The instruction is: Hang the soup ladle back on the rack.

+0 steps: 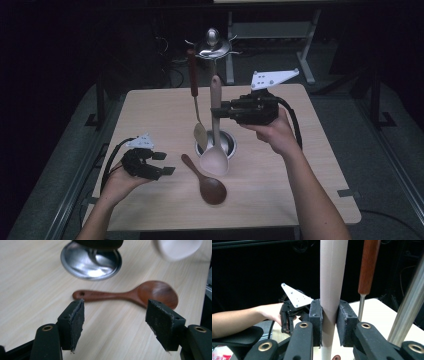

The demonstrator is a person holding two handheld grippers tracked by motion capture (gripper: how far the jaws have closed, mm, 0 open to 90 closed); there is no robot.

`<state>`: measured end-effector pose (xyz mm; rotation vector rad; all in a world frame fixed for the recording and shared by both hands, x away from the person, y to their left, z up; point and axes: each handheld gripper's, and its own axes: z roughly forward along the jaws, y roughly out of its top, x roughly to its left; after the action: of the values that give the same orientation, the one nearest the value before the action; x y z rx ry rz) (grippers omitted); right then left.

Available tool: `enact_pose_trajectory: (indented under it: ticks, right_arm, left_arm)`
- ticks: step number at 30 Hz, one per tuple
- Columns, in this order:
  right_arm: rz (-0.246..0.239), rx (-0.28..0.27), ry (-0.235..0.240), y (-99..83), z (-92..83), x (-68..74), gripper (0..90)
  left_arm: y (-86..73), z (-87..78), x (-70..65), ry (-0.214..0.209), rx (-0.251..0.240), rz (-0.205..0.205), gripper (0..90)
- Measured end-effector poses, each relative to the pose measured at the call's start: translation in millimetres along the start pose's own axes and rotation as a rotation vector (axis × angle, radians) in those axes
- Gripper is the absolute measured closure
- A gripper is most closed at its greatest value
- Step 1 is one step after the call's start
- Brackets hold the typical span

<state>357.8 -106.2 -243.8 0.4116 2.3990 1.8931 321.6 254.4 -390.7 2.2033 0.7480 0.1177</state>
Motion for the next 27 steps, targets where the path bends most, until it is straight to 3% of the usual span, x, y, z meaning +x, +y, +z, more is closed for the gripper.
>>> enact_pose_trajectory:
  ticks: [1,12,27]
  right_arm:
    - [-0.005,-0.001,0.005,1.8,0.0,-1.9,75.9]
    - [0.008,-0.021,0.065,20.6,-0.9,-18.0,75.9]
    - [0.043,-0.010,0.090,17.6,2.9,-31.3,75.9]
  left_arm:
    - [-3.3,2.1,-0.1,-0.012,-0.005,-0.034,31.3]
    - [-10.4,11.5,3.3,-0.010,0.048,-0.036,31.3]
    - [-10.3,12.6,2.1,-0.013,0.056,-0.030,31.3]
